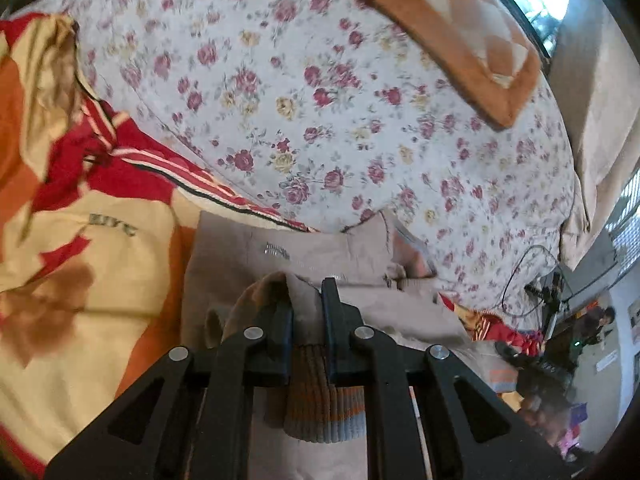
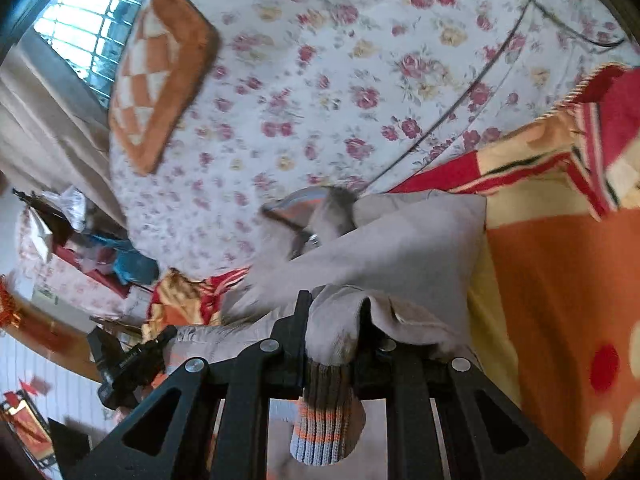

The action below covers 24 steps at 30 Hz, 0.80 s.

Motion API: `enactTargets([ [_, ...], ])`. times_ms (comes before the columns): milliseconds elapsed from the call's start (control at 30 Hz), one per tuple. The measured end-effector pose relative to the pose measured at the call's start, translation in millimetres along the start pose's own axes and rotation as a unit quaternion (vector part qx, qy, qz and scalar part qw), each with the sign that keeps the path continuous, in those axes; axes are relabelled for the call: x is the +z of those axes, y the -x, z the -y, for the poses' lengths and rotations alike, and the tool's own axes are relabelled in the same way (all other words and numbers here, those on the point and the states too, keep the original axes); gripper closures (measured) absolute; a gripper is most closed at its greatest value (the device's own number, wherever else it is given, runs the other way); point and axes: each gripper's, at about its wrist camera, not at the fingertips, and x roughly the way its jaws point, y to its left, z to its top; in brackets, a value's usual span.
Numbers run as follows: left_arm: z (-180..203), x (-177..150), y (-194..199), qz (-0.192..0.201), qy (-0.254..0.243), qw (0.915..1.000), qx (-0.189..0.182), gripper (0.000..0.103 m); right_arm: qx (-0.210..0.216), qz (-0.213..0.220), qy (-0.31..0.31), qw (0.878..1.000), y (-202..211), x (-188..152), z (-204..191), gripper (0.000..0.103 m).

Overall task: Fold large clothes
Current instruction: 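Lift the hem with both grippers and fold it up toward the collar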

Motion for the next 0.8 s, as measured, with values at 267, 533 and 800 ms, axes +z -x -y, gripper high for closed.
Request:
enactTargets([
  [267,-0.1,11.6,33.2,0.059,-0.013,0.9977,-0.03,0.023,-0.036,0.044,0.014,0.998,32.2,7.5,14.9,0.037],
  [533,23.1,-12.2,-12.0,-0.03,-0.088,0.993,0.073,0.023,-0.081,-0.037,0.157,0.983,-3.4,-19.7,-37.7,0.046],
  [800,-0.1,-24.2,-58.7,-0.068,-0.105,0.9803,0.153,0.023,-0.19,-0.037,0.13,0.972,-87.6,12.2,-1.2,0.049],
])
